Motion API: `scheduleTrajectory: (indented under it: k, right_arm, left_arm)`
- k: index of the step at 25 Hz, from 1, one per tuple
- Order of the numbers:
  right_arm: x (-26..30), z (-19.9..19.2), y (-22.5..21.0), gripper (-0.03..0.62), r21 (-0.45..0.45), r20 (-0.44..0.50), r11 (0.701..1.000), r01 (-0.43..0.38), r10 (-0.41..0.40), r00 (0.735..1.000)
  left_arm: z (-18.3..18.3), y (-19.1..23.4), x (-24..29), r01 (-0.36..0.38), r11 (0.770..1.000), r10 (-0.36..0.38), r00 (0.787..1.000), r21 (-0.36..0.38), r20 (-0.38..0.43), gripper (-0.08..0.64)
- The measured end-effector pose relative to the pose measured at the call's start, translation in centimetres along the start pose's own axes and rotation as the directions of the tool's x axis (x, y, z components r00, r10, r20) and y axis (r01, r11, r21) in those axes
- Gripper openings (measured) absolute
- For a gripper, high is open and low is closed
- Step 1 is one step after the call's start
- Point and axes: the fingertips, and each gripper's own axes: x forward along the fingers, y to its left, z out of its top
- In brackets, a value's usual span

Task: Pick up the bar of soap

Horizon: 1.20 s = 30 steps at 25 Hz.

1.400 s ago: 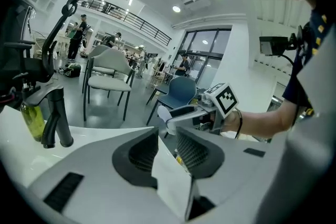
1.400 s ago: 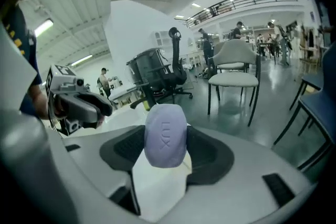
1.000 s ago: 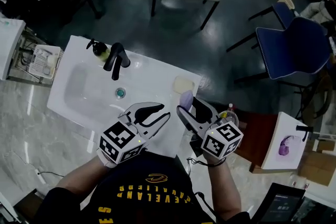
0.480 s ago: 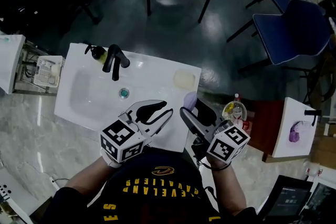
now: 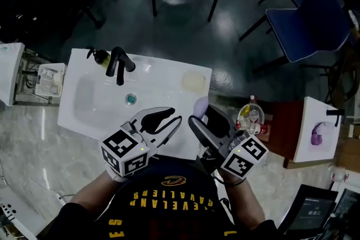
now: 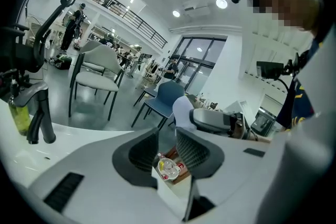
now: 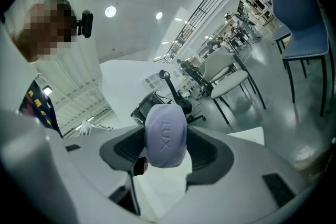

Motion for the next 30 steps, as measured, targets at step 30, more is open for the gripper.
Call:
scheduleTrajectory:
  k: [30]
  right_arm:
    - [0.4, -0.3, 3.3, 0.265, -0.005, -0.016, 0.994, -0.109, 0.109, 0.994]
  left_arm:
    - [-0.5, 1.1, -1.1, -0.052, 0.998, 0.052, 0.999, -0.028, 0.002, 0.114]
